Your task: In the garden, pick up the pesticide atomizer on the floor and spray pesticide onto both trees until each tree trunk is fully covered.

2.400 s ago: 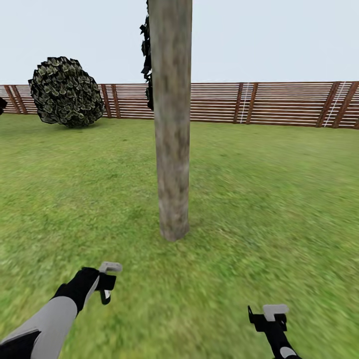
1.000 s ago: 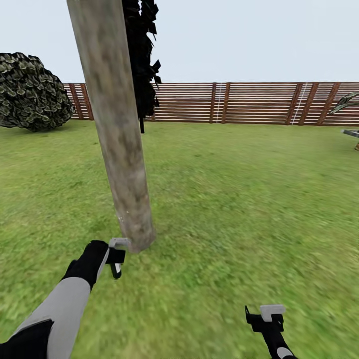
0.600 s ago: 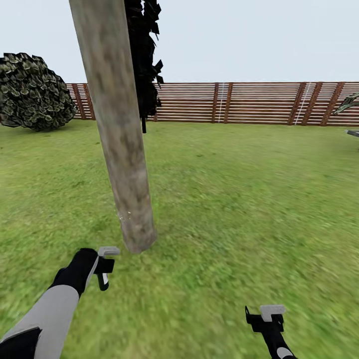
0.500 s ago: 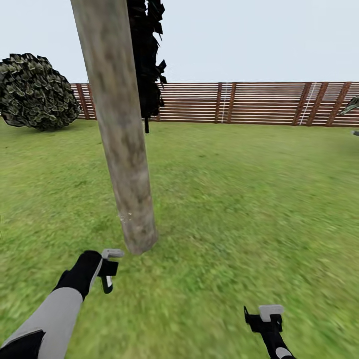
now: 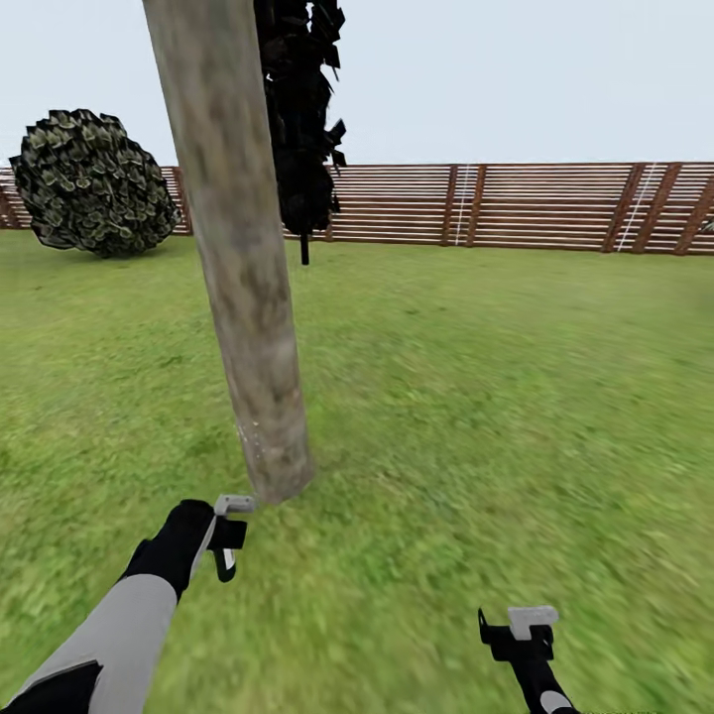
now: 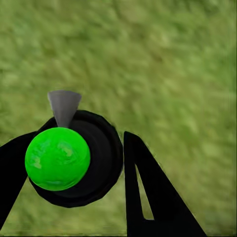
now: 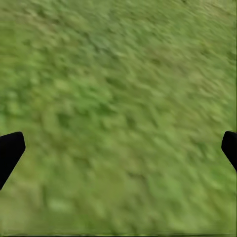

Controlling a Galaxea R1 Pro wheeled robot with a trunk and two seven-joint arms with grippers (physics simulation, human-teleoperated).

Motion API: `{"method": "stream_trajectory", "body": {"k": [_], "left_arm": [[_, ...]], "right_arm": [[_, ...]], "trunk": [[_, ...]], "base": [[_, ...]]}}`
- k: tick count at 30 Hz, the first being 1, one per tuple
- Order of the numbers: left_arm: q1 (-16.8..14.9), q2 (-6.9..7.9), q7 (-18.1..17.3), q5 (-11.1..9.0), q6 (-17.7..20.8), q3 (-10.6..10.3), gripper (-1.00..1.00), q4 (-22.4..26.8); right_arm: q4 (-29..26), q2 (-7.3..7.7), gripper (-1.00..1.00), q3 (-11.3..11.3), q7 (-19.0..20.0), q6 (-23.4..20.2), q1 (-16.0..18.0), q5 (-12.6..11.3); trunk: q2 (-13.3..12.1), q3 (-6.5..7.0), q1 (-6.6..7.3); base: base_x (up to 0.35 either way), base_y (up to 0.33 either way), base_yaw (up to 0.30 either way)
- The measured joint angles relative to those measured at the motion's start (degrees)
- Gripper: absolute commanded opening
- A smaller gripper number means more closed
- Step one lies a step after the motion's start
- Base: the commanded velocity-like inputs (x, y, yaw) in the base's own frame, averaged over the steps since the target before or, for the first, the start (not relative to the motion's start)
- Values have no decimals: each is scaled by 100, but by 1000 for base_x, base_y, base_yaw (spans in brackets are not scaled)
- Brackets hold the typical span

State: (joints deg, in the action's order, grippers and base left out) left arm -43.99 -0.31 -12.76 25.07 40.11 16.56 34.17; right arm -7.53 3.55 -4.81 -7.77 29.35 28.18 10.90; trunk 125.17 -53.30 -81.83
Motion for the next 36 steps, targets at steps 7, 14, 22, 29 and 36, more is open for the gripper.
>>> {"method": "stream_trajectory", "body": {"k": [7, 14, 22, 29, 36], "left_arm": [[-84, -165, -54, -82, 46, 31, -100, 122], [-319, -20, -58, 16, 78, 72, -100, 252], [-333, -308, -3, -461, 116, -142, -100, 322], [-320, -363, 17, -369, 189, -467, -100, 542], [-261, -278, 23, -360, 689, -490, -100, 1116]], "right_arm": [[0, 1, 100, -1, 5, 0, -1, 0], [0, 7, 100, 1, 14, -8, -1, 1], [166, -1, 100, -1, 27, -9, -18, -7], [193, -3, 100, 0, 28, -9, -17, -6], [195, -3, 100, 0, 27, -7, -17, -7]], "trunk": [[0, 0, 3], [0, 0, 3], [0, 0, 7], [1, 1, 7], [0, 0, 1]], "base": [[-56, -4, 46], [-1, 0, 1], [178, 0, 0], [334, -10, 109], [-28, -183, 270]]}}
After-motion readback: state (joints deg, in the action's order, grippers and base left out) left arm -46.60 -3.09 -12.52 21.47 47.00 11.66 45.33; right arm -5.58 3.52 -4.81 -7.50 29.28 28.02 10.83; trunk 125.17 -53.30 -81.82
